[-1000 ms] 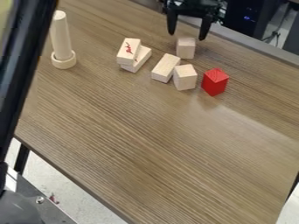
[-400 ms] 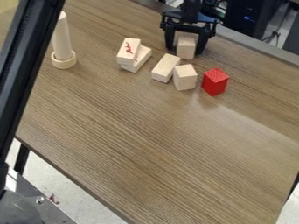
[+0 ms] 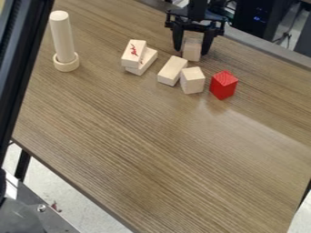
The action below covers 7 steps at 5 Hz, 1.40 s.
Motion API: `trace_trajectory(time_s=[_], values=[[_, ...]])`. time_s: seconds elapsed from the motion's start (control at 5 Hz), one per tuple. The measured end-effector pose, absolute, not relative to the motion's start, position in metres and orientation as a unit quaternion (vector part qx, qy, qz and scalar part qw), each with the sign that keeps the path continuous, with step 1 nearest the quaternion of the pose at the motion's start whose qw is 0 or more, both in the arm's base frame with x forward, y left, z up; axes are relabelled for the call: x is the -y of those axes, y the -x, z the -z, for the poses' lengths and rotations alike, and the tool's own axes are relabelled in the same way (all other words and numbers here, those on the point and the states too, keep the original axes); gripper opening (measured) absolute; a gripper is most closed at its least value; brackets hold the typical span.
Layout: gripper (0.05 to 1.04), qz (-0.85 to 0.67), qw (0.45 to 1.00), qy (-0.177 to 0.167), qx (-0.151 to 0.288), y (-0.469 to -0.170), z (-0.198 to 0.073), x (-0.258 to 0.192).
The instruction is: Put the cube on top of another cube
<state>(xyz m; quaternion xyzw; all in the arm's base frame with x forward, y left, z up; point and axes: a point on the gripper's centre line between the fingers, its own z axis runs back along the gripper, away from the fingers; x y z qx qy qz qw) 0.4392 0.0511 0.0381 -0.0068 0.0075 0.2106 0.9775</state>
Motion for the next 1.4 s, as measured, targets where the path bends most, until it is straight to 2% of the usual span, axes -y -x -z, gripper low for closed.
trace_trajectory(time_s=[0.2,0.4,0.8,1.0,1.2,1.4], values=[[0.595,-0.215,0.977,0.012,-0.003,-0.442,-0.042,-0.05],[0.595,-0.22,0.975,0.019,0.0,-0.446,-0.048,-0.053],[0.595,-0.203,0.978,0.038,-0.032,-0.438,-0.054,-0.047],[0.595,-0.195,0.979,0.046,-0.036,-0.44,-0.078,-0.049],[0.595,-0.171,0.983,0.045,-0.054,-0.434,-0.085,-0.053],[0.595,-0.132,0.988,0.033,-0.069,-0.429,-0.077,-0.049]])
